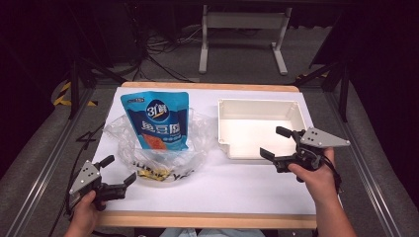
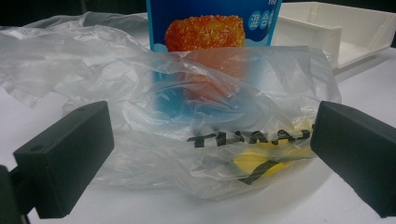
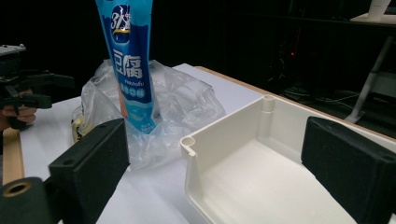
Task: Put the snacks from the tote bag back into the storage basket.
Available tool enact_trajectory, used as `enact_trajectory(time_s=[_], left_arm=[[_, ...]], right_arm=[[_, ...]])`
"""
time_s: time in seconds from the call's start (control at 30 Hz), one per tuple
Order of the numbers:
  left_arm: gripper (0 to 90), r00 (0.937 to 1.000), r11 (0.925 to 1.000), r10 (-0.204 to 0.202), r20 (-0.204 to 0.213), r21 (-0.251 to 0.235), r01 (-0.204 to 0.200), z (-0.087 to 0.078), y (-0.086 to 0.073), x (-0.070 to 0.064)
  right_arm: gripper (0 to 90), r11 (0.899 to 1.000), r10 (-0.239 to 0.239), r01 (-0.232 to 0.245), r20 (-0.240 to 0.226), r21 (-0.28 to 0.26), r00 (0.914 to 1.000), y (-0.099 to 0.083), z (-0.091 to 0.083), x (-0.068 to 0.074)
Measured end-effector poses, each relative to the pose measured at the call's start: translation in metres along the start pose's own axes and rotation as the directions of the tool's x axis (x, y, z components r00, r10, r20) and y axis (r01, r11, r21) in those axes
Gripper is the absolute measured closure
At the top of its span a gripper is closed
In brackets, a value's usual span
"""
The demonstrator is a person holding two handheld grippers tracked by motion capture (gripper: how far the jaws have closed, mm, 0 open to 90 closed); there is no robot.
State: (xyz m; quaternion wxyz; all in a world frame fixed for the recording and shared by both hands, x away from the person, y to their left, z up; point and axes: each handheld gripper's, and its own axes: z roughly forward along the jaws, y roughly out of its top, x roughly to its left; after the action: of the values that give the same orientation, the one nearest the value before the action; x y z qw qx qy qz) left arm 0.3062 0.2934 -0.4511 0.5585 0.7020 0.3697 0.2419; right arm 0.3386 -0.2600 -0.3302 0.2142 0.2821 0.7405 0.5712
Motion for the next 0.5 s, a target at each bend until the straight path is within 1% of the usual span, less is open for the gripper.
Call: enact_trajectory(time_s=[0.07,0.2,0.33,0.4,0.5], left_arm=[[0.2,1.0,1.0,0.0,0.0,0.0,0.0,0.0,0.0,0.0],[0.2,1.0,1.0,0.001,0.001,-0.001,-0.001,0.0,0.0,0.0],[0.2,1.0,1.0,0.001,0.002,-0.001,-0.001,0.0,0.0,0.0],[0.2,1.0,1.0,0.001,0.003,0.0,-0.001,0.0,0.0,0.0],[0.2,1.0,1.0,0.003,0.004,0.0,-0.003,0.0,0.0,0.0]], right_arm=[[7.0,1.0,-0.003,0.003,-0.002,0.002,1.0,0.002,0.002,0.0],[6.4,1.0,-0.018,0.018,-0.026,0.003,0.9995,0.01,0.011,0.003],[6.7,0.999,-0.035,0.036,-0.04,0.004,0.9986,0.018,0.02,0.005],[6.4,0.999,-0.039,0.039,-0.053,0.005,0.9979,0.022,0.026,0.007],[5.3,0.999,-0.05,0.05,-0.087,0.004,0.995,0.028,0.038,0.011]])
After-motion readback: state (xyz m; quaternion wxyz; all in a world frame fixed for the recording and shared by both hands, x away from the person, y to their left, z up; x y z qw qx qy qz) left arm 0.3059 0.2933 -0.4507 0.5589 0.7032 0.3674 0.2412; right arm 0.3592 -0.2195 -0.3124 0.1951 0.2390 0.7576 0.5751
